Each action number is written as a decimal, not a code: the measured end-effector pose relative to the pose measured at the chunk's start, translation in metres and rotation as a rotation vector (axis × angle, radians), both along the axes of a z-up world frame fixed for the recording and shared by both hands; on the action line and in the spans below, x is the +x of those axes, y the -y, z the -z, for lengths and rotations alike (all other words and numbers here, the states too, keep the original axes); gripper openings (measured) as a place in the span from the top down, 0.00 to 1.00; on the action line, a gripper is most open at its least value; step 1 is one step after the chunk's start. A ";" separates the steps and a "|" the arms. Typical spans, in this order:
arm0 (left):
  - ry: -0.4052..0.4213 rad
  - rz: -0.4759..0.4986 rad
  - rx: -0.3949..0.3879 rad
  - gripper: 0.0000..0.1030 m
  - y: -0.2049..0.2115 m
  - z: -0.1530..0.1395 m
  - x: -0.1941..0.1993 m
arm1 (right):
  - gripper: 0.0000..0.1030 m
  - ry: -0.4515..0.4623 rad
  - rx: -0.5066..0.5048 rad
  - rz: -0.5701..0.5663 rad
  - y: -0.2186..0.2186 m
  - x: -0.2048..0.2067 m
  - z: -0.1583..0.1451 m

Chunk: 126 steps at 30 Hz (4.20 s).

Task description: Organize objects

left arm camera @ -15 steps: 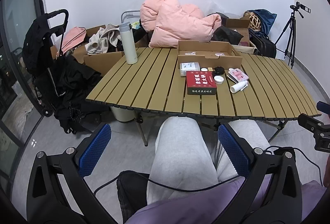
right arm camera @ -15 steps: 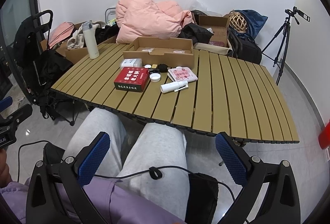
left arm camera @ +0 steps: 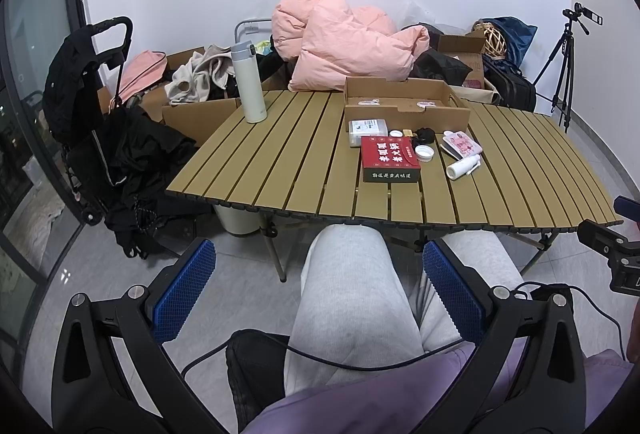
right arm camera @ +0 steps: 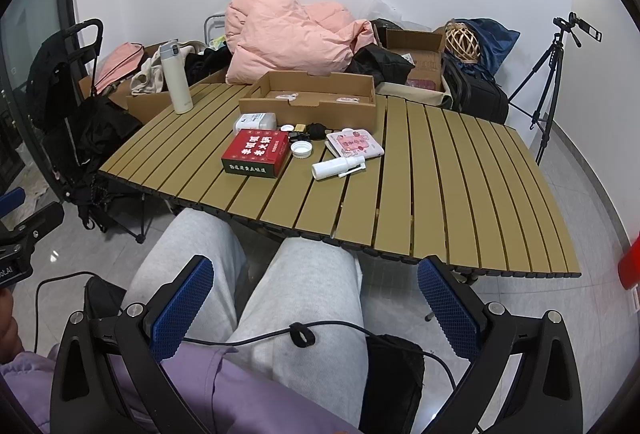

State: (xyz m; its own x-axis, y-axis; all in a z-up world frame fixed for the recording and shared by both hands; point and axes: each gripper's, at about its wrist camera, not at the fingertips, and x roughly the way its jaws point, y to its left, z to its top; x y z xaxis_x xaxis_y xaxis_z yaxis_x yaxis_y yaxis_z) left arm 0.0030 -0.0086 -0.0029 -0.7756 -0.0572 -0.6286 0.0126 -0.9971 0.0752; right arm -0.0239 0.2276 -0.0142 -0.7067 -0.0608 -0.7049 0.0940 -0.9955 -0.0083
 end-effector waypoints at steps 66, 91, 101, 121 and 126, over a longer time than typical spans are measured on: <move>0.300 0.298 0.230 0.71 -0.036 0.134 -0.295 | 0.73 0.235 -0.282 -0.203 0.054 -0.308 0.141; 0.356 0.186 0.148 0.72 -0.044 0.101 -0.590 | 0.74 0.233 -0.240 -0.147 0.049 -0.574 0.089; 0.300 0.185 0.170 0.42 -0.026 0.089 -0.581 | 0.58 0.317 -0.319 -0.087 0.026 -0.612 0.124; 0.032 0.001 -0.020 0.04 0.030 -0.134 -0.266 | 0.12 0.021 -0.114 -0.256 -0.045 -0.306 -0.113; 0.016 0.068 0.009 0.00 0.033 -0.127 -0.184 | 0.12 0.021 -0.132 -0.277 -0.056 -0.203 -0.113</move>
State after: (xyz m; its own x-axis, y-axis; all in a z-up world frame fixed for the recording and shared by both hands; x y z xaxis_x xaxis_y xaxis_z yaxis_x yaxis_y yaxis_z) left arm -0.1809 -0.0418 0.1245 -0.7672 0.0009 -0.6414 -0.0564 -0.9962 0.0661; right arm -0.2273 0.2839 0.0992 -0.6356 -0.3410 -0.6926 0.3610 -0.9243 0.1238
